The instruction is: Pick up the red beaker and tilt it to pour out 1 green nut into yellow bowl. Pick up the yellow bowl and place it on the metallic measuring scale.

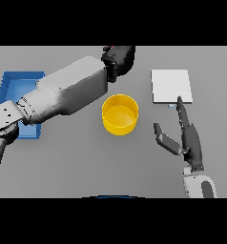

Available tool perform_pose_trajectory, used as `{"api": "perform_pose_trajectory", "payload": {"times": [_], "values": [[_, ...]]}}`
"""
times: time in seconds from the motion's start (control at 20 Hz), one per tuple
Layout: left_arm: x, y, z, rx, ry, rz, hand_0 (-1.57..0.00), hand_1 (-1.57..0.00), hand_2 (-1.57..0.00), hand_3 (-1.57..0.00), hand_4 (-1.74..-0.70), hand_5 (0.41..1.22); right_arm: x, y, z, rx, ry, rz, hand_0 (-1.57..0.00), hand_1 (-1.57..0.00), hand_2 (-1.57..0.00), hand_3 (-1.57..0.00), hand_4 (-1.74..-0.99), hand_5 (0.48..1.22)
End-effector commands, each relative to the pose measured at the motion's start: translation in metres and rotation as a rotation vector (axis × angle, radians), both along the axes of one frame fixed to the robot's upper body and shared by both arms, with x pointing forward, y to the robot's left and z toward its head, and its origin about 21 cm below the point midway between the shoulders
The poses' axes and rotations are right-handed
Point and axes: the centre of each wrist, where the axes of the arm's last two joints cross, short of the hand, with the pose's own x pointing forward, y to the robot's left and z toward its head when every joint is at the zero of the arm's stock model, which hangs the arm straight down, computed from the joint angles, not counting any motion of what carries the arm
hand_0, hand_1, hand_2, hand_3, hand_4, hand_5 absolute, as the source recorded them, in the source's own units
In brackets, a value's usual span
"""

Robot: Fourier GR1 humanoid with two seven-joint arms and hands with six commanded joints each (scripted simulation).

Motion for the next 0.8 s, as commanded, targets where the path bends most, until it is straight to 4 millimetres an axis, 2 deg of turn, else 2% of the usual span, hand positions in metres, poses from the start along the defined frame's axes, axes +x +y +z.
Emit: {"api": "perform_pose_trajectory", "payload": {"times": [0.0,0.1,0.25,0.35,0.4,0.45,0.55,0.7,0.75], "values": [[0.005,0.003,0.015,-0.028,-0.016,0.017,-1.57,-1.57,-1.57,-1.57,-1.73,1.221,0.0,0.001,-0.003,-0.003,0.011,-0.001,0.0,0.0,0.0,0.0,-1.154,0.654],[0.019,0.014,0.05,-0.119,-0.066,0.04,-1.57,-1.57,-1.57,-1.18,-1.73,1.221,-0.003,0.006,-0.004,-0.013,-0.001,0.003,0.0,0.0,0.0,0.0,-1.16,0.66],[0.039,0.039,0.111,-0.367,-0.121,0.181,-1.57,-1.57,-1.57,-1.37,-1.73,1.221,-0.003,0.006,-0.004,-0.007,-0.009,0.018,0.0,0.0,0.0,0.0,-1.16,0.661],[0.049,0.066,0.138,-0.614,-0.084,0.286,-1.57,-1.57,-1.57,-1.44,-1.73,1.221,0.0,0.006,-0.004,-0.016,0.002,0.006,0.0,0.0,0.0,0.0,-1.152,0.652],[0.054,0.084,0.145,-0.759,-0.05,0.363,-1.57,-1.57,-1.57,-1.47,-1.73,1.221,0.001,0.01,-0.004,-0.035,0.001,-0.003,0.0,0.0,0.0,0.0,-1.146,0.641],[0.058,0.105,0.155,-0.914,-0.03,0.432,-1.57,-1.57,-1.57,-1.43,-1.74,1.221,0.003,0.01,-0.002,-0.06,-0.01,-0.007,0.0,0.0,0.0,0.0,-1.14,0.637],[0.064,0.144,0.164,-1.162,-0.004,0.541,-1.57,-1.57,-1.57,-1.4,-1.74,1.221,0.003,0.008,-0.002,-0.062,-0.014,-0.005,0.0,0.0,0.0,0.0,-1.142,0.63],[0.07,0.204,0.152,-1.474,0.012,0.676,-1.57,-1.57,-1.57,-1.46,-1.74,1.221,0.006,0.011,-0.002,0.026,-0.012,0.032,0.0,0.0,0.0,0.0,-1.093,0.623],[0.07,0.228,0.142,-1.573,0.025,0.72,-1.57,-1.57,-1.57,-1.48,-1.74,1.221,0.008,0.01,-0.003,0.041,-0.005,0.041,0.0,0.0,0.0,0.0,-1.083,0.625]]}}
